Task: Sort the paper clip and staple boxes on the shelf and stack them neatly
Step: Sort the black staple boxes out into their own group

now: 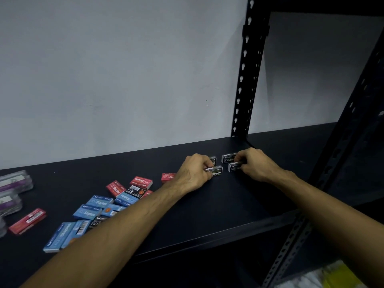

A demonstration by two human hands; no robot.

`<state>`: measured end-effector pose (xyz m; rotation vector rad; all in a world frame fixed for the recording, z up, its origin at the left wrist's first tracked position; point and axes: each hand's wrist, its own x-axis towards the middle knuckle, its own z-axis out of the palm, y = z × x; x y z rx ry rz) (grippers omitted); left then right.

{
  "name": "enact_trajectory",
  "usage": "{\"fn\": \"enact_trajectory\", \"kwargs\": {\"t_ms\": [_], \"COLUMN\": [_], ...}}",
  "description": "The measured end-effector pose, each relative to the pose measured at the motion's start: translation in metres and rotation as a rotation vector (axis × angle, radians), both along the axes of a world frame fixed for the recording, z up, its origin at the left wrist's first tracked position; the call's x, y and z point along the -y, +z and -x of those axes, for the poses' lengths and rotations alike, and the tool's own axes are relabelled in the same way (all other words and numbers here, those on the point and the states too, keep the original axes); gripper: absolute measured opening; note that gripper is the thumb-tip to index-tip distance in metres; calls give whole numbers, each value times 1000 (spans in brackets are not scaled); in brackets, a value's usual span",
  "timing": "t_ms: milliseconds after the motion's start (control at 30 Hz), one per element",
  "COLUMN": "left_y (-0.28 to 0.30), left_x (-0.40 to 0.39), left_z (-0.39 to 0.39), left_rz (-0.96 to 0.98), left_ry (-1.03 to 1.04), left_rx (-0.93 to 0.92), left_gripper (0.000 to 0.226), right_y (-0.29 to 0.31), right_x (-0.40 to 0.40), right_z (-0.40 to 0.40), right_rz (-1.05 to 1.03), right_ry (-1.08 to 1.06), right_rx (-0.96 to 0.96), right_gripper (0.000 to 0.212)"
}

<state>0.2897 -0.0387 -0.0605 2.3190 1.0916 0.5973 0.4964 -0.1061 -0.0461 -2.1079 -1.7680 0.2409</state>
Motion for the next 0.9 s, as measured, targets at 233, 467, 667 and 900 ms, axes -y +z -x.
{"fn": "enact_trajectory", "kwargs": {"t_ms": [233,467,667,900], "left_y": [2,9,19,38], "left_x": [3,5,5,-1], "left_z": [4,25,72,132], "left_rz": [-2,3,-6,2], "left_ry": [-6,-51,-64,-2], "left_rx": [5,19,25,54], "left_gripper": [22,33,28,24], "right_y": [-7,-3,15,22], "right_x": [0,13,15,8], "right_z": [-7,-1,38,103], "right_rz": [-30,-115,-244,-242], "right_ry": [-55,-85,18,162], "right_rx": [-49,120,156,135], "right_gripper": [26,32,32,19]}}
